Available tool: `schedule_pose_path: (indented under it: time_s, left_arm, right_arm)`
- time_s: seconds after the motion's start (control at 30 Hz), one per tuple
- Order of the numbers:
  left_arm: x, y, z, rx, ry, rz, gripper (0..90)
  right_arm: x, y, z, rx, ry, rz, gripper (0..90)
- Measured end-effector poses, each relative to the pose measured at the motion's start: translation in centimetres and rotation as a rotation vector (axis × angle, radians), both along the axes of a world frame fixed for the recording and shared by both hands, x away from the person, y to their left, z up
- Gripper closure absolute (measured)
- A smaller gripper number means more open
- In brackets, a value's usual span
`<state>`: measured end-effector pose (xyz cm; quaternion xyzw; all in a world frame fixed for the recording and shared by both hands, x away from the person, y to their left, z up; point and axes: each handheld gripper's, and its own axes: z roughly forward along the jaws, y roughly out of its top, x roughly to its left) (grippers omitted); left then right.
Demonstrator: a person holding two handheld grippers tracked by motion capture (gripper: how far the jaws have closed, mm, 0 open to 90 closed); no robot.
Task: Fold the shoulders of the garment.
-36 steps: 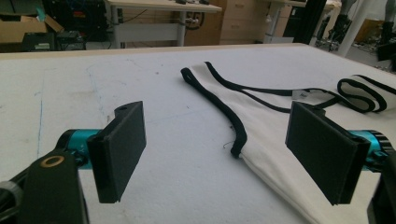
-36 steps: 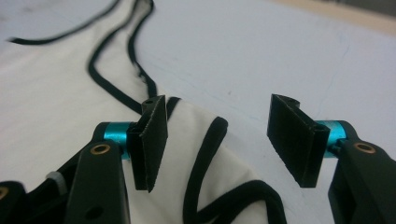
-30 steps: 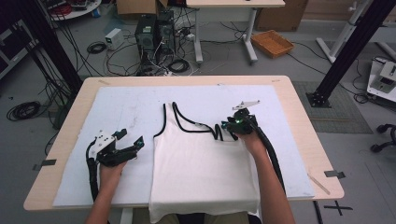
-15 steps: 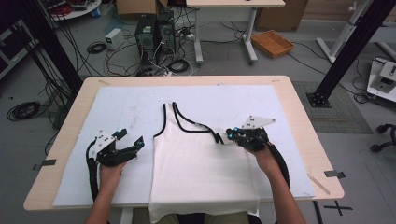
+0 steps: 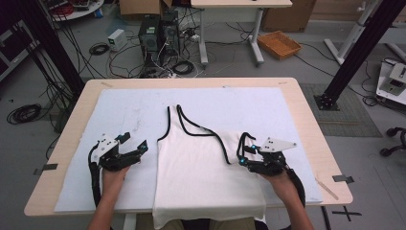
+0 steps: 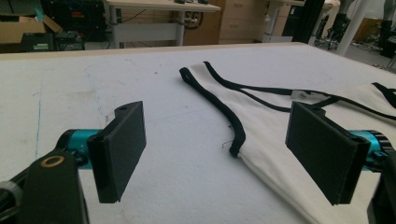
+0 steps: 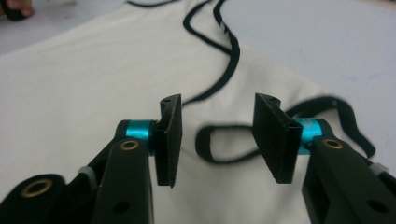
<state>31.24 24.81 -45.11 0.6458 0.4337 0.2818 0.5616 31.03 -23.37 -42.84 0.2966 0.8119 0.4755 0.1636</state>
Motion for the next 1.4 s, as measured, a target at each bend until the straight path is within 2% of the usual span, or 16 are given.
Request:
schedule_pose_path:
  time_s: [0.07, 0.13, 0.17, 0.2, 0.23, 0.27, 0.37, 0.5, 0.57, 0.63, 0.67, 0.77, 0.97, 1.2, 1.23, 1.4]
  left_arm:
    - [0.0, 0.0, 0.0, 0.005, -0.001, -0.002, 20.4]
    - [0.0, 0.0, 0.0, 0.008, -0.001, -0.004, 20.4]
    - [0.0, 0.0, 0.0, 0.008, -0.001, -0.004, 20.4]
    - [0.0, 0.0, 0.0, 0.008, -0.001, -0.004, 20.4]
    - [-0.1, -0.1, 0.0, 0.008, -0.001, -0.005, 20.4]
    - [-0.1, -0.1, 0.0, 0.009, -0.001, -0.006, 20.3]
    - [0.0, 0.0, 0.0, 0.009, 0.0, -0.003, 20.4]
    - [0.0, -0.1, 0.0, 0.006, 0.001, 0.002, 20.4]
    - [0.0, -0.1, 0.0, 0.007, 0.001, 0.002, 20.4]
    - [0.0, -0.1, 0.0, 0.006, 0.001, 0.003, 20.3]
    - [0.0, -0.1, 0.0, 0.008, 0.001, 0.002, 20.4]
    - [0.0, -0.1, 0.0, 0.002, -0.001, 0.003, 20.3]
    - [0.4, 0.0, 0.7, -0.051, 0.032, -0.003, 20.3]
    - [2.0, -0.8, 3.2, -0.061, 0.033, -0.04, 20.1]
    - [3.7, -1.8, 5.3, -0.031, 0.041, -0.05, 20.1]
    - [6.7, -3.5, 7.7, 0.025, 0.069, -0.074, 20.0]
  right_arm:
    - [0.1, 1.8, -0.5, -0.091, -0.005, 0.037, 50.9]
    - [0.1, 2.9, -1.2, -0.177, 0.004, 0.064, 67.4]
    - [0.1, 2.9, -1.2, -0.177, 0.004, 0.064, 67.4]
    - [0.1, 3.1, -1.4, -0.235, -0.022, 0.054, 67.4]
    - [0.1, 3.1, -1.4, -0.235, -0.022, 0.054, 74.6]
    - [-0.1, 2.6, -2.0, -0.327, -0.029, 0.016, 84.6]
    - [-0.5, 1.6, -1.9, -0.344, -0.05, 0.007, 86.0]
    - [-0.9, 0.3, -1.6, -0.304, -0.03, 0.038, 85.8]
    - [-1.0, 0.2, -1.8, -0.327, -0.034, 0.054, 84.8]
    - [-1.0, 0.1, -2.0, -0.308, -0.034, 0.06, 70.8]
    - [-0.8, -0.1, -1.9, -0.27, -0.017, 0.043, 56.3]
    - [-0.8, -1.4, -0.9, -0.12, -0.03, -0.036, 39.9]
    - [-1.1, -4.8, 0.5, 0.012, -0.099, -0.218, 20.0]
    - [-1.1, -7.0, 0.7, 0.077, -0.105, -0.289, 20.0]
    - [-1.1, -7.0, 0.7, 0.077, -0.105, -0.289, 20.0]
    - [-0.8, -7.4, 0.4, 0.072, -0.103, -0.291, 20.0]
